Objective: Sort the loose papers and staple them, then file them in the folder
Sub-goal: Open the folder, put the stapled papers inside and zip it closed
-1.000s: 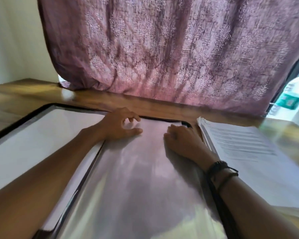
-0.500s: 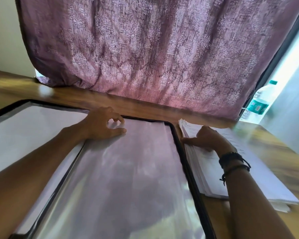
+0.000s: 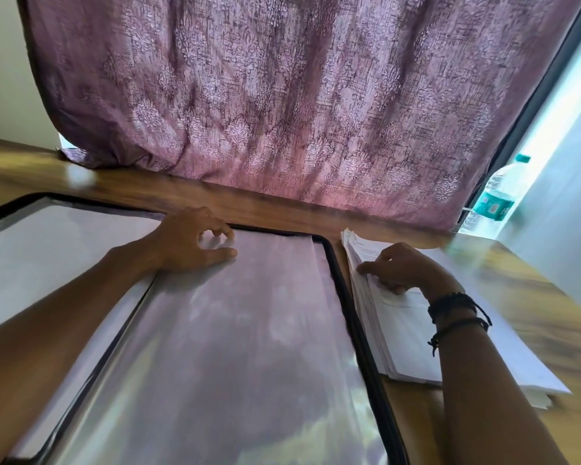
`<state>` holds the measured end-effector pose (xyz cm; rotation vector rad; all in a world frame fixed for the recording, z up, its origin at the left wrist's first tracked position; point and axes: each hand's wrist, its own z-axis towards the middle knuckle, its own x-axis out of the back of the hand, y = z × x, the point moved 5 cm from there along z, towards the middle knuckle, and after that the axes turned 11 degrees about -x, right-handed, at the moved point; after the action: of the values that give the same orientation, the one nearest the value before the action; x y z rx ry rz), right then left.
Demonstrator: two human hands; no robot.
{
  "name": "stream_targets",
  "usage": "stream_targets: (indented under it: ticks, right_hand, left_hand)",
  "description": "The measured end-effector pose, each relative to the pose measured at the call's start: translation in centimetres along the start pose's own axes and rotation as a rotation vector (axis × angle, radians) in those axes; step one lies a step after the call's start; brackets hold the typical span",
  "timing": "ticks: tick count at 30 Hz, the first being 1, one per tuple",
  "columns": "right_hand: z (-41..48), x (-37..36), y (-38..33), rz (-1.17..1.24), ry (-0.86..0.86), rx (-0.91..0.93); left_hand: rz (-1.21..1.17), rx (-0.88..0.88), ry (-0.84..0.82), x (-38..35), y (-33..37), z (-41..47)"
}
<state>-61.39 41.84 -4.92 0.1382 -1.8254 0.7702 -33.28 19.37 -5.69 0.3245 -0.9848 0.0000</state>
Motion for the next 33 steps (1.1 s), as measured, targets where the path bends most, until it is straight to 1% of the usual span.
stream_targets:
  ticks: [2,6,8,11,15,18,21,22,24,26,28,30,31,33]
  right_hand:
    - [-0.3,-0.2,-0.6,-0.026,0.054,0.05]
    - [-1.1,0.3,-1.3,-0.015,0.243,0.183]
    - [-1.3,1.1,-1.6,0.067,0.327,0.227]
    - [-2.4,2.6,-2.6,0.318,0.389,0.305]
    - [-4.8,2.3,-5.1,0.645,0.321,0.389]
    - [-6.5,0.6,-7.7,0.816,0.211,0.48]
    - [-8.0,-1.9,-10.0,0.866,0.12,0.571]
    - [-8.4,-2.8,-10.7,0.864,0.088,0.591]
    - [-9.2,-5.0,-11.9,0.858,-0.055,0.621]
    - [-9.5,-6.6,-12.5,0.851,-0.196,0.624]
    - [-9.1,-7.1,-12.4,0.901,-0.254,0.599]
    - [-8.4,-6.5,-11.9,0.972,-0.225,0.576]
    - [-8.1,-5.9,-11.5,0.961,-0.14,0.572]
    - [-7.1,-4.7,-10.4,0.835,0.101,0.543]
  left_hand:
    - [-0.002,0.0,-0.004,0.1,0.1,0.0]
    - [-0.032,0.004,0.007,0.0,0.2,0.0]
    - [-0.12,0.031,0.026,-0.2,0.4,0.1]
    - [-0.257,0.041,0.055,-0.4,1.4,0.6]
    - [-0.464,0.062,0.09,-0.7,3.3,0.9]
    - [-0.627,0.098,0.036,-1.3,5.3,1.4]
    - [-0.847,0.16,-0.065,-2.0,7.1,1.4]
    - [-0.923,0.187,-0.064,-2.0,7.6,1.4]
    - [-1.028,0.193,-0.032,-2.1,8.3,1.4]
    - [-1.059,0.221,-0.019,-2.1,8.3,1.5]
    - [-1.095,0.233,-0.013,-2.1,7.7,1.4]
    - [-1.12,0.282,0.064,-1.9,6.6,1.4]
    - [-1.11,0.305,0.111,-1.7,6.2,1.4]
    - [-1.105,0.359,0.183,-1.0,5.8,1.3]
